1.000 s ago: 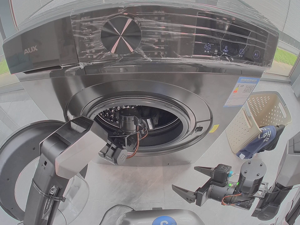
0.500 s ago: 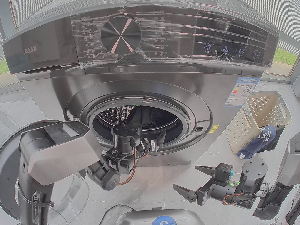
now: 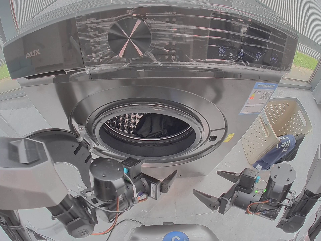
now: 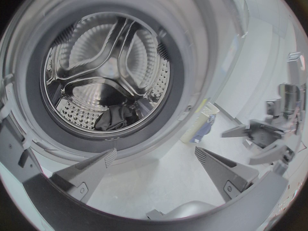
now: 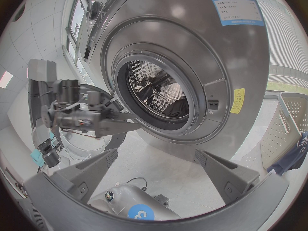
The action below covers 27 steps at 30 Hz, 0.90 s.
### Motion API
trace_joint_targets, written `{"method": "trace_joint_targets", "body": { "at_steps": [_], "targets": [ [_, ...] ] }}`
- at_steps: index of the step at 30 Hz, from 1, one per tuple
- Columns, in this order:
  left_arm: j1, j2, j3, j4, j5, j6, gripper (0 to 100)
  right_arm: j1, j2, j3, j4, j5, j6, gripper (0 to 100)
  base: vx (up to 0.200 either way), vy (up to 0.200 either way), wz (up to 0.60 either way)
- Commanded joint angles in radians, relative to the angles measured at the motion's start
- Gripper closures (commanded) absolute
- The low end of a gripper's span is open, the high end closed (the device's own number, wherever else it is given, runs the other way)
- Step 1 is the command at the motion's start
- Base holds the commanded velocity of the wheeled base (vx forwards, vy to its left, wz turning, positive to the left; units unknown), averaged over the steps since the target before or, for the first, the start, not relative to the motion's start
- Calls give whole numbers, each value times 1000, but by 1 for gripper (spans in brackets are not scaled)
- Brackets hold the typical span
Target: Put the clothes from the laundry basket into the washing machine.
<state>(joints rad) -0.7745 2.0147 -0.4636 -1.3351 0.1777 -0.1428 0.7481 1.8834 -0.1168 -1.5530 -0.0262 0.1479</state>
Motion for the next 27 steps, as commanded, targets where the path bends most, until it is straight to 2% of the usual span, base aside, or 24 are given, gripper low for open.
{"method": "trace_joint_targets", "body": {
  "at_steps": [1, 4, 7, 9, 11, 13, 14, 17, 19, 20, 22, 25, 26, 27],
  "targets": [
    [-75, -221, 149, -19, 6, -14, 0, -50, -36, 8, -15, 0, -8, 0, -200, 0, 0],
    [-75, -326, 207, -19, 11, -3, 0, -75, -89, 45, -13, -5, -10, 0, -200, 0, 0],
    [-65, -433, 276, -13, 13, -1, 0, -78, -141, 117, -9, -14, -11, 0, 0, 0, 0],
    [-63, -488, 324, -12, 13, 0, 0, -78, -191, 117, -2, -41, -5, 0, -200, 0, 0],
    [-51, -548, 376, -10, 19, 23, 0, -99, -250, 117, 16, -84, -11, 0, -200, 0, 0],
    [-22, -608, 415, 2, 20, 75, 0, -110, -308, 117, 48, -101, -22, 0, -200, 0, 0],
    [0, -648, 431, 10, 20, 92, 0, -110, -357, 117, 70, -106, -33, 0, 0, 0, 0],
    [9, -735, 464, 37, 22, 101, 0, -124, -466, 117, 152, -106, -42, 0, -67, 0, 0],
    [9, -735, 464, 37, 22, 101, 0, -124, -466, 117, 152, -106, -42, 0, -200, 0, 0],
    [14, -873, 462, 174, 23, 103, 0, -118, -675, 117, 406, -106, -37, 0, -200, 0, 0],
    [32, -973, 462, 267, 22, 103, 0, -127, -839, 117, 623, -106, -39, 0, -200, 0, 0],
    [100, -1107, 464, 416, 20, 97, 0, -196, -1017, 117, 837, -101, -42, 0, 0, 0, 0],
    [103, -1117, 464, 424, 20, 97, 0, -200, -1023, 117, 844, -101, -42, 0, -200, 0, 0],
    [119, -1229, 461, 527, 5, 101, 0, -256, -1112, 117, 927, -98, -44, 0, -200, 0, 0]
  ]
}}
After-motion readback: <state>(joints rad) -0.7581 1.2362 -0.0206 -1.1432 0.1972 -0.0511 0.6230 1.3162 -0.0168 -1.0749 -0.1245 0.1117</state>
